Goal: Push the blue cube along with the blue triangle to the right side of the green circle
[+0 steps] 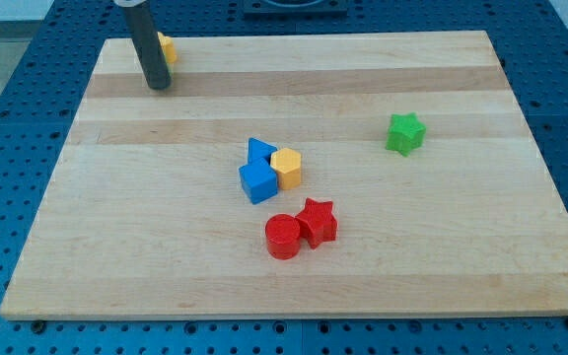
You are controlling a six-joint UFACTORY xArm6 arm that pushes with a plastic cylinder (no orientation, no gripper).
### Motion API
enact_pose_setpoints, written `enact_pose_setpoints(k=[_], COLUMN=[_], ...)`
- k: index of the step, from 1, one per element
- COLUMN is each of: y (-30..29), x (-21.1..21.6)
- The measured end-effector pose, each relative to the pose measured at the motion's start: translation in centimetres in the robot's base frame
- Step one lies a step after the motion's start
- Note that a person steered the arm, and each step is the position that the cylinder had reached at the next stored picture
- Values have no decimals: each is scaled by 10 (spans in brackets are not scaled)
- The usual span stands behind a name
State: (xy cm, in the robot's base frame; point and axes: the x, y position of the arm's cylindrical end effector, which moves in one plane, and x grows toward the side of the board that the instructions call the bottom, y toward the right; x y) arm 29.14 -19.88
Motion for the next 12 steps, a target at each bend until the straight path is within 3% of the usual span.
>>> enact_pose_setpoints(k=[1, 2, 5, 6, 7, 8, 12], y=[-3, 4, 37, 73, 116, 146, 153], x=[-4, 37, 218, 271, 269, 238, 146])
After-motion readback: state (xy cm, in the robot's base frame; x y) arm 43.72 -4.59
